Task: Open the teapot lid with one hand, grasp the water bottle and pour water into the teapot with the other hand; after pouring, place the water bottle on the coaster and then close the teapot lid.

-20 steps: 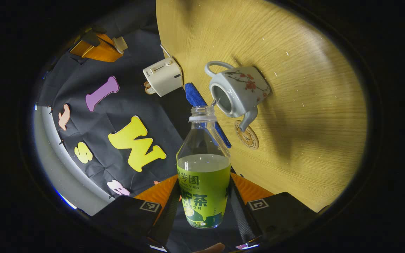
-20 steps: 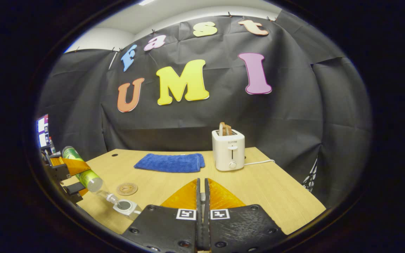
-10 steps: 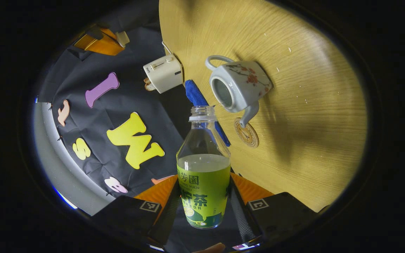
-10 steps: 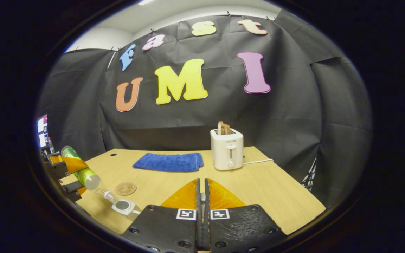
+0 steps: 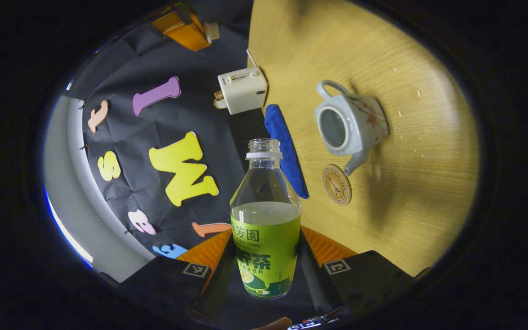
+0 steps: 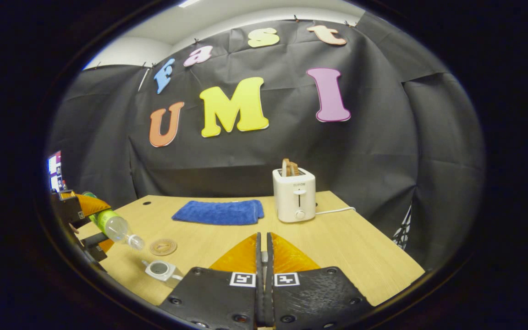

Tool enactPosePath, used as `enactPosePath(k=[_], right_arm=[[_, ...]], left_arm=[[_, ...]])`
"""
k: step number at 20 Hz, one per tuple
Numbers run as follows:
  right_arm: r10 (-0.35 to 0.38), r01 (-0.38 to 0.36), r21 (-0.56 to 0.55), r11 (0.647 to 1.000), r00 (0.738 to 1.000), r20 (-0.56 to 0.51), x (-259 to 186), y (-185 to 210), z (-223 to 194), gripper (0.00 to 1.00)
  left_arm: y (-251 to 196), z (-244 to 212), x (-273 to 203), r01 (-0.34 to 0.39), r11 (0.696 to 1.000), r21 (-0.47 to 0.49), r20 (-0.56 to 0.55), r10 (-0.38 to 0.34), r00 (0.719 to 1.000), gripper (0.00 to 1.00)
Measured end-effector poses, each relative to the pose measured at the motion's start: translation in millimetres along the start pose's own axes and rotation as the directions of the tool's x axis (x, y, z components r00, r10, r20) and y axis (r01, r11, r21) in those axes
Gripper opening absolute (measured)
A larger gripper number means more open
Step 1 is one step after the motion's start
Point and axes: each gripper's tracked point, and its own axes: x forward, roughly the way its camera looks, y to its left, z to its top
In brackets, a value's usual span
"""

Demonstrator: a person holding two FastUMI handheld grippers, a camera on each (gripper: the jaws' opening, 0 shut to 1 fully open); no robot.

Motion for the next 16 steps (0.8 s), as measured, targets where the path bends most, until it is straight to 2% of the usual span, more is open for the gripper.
enactPosePath(k=[3, 5, 7, 9, 11, 12, 13, 16], right_arm=[[-0.010, 0.010, 0.015, 1.000, 1.000, 0.008, 0, -5, 3, 0.01], [-0.013, 0.012, 0.045, 0.999, 0.999, 0.030, -2, -9, 8, 0.00], [-0.006, 0.004, 0.059, 0.998, 0.999, 0.037, -5, -9, 11, 0.00], [-0.016, 0.013, 0.056, 0.998, 0.999, 0.043, -5, -13, 13, 0.00], [-0.015, 0.013, 0.059, 0.998, 0.999, 0.038, -4, -13, 10, 0.00], [-0.015, 0.013, 0.059, 0.998, 0.999, 0.033, -4, -13, 9, 0.00], [-0.015, 0.014, 0.060, 0.998, 0.999, 0.028, -3, -13, 8, 0.00], [-0.018, 0.017, 0.049, 0.999, 0.999, 0.027, -2, -12, 8, 0.00]], left_arm=[[22, -1, 4, -0.034, 0.992, -0.124, 0.004, 0.035, 0.999, 0.75], [26, -7, 10, -0.032, 0.973, -0.227, -0.025, 0.028, 0.999, 0.75], [25, -11, 14, -0.017, 0.939, -0.343, -0.043, 0.002, 0.999, 0.75], [31, -12, 18, -0.015, 0.889, -0.458, -0.043, -0.005, 0.999, 0.75], [41, -13, 26, -0.036, 0.826, -0.563, -0.045, 0.012, 0.999, 0.75], [43, -16, 30, -0.045, 0.783, -0.620, -0.052, 0.016, 0.998, 0.75], [46, -16, 35, -0.048, 0.728, -0.684, -0.045, 0.024, 0.999, 0.75], [35, -17, 50, -0.026, 0.531, -0.847, -0.037, -0.010, 0.999, 0.75]])
